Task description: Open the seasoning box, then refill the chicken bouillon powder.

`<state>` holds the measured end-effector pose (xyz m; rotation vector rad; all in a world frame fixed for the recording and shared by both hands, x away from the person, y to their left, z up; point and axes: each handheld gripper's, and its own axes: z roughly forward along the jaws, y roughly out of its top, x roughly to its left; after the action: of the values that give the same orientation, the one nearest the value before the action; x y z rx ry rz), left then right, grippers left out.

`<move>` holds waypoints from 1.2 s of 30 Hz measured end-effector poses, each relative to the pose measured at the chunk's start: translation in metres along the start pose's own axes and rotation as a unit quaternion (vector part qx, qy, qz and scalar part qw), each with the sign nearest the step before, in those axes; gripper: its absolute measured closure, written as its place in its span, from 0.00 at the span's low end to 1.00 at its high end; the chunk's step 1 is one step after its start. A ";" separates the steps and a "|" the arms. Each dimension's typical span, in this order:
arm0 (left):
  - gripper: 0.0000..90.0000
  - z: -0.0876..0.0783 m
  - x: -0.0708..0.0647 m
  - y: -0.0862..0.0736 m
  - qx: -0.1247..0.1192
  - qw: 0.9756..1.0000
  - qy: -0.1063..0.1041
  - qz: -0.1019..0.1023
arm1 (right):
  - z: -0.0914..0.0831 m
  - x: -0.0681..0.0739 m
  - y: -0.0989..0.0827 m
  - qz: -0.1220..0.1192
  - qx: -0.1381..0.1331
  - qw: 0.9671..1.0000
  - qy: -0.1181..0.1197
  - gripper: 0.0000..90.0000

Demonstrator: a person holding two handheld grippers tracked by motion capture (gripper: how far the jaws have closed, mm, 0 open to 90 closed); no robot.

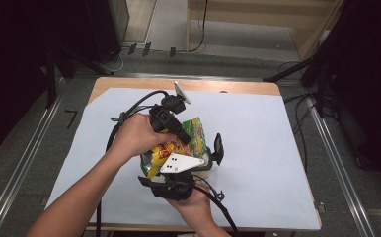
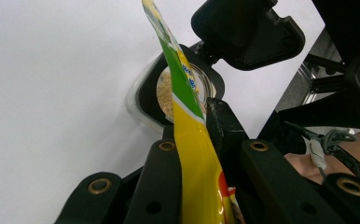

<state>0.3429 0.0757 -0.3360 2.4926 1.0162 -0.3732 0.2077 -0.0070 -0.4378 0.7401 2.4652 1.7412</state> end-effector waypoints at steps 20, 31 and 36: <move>0.93 -0.002 0.001 -0.002 -0.014 1.000 -0.001 0.003 | 0.001 -0.001 0.002 -0.009 0.003 1.000 -0.002 0.73; 0.94 -0.007 0.002 -0.005 -0.030 1.000 0.002 0.006 | 0.003 -0.001 0.004 -0.013 0.007 1.000 -0.006 0.73; 0.94 -0.007 0.004 -0.005 -0.031 0.999 -0.004 0.003 | 0.003 -0.001 0.004 -0.016 0.008 1.000 -0.006 0.73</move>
<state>0.3423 0.0848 -0.3327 2.4354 1.0015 -0.3449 0.2106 -0.0036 -0.4355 0.7061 2.4720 1.7030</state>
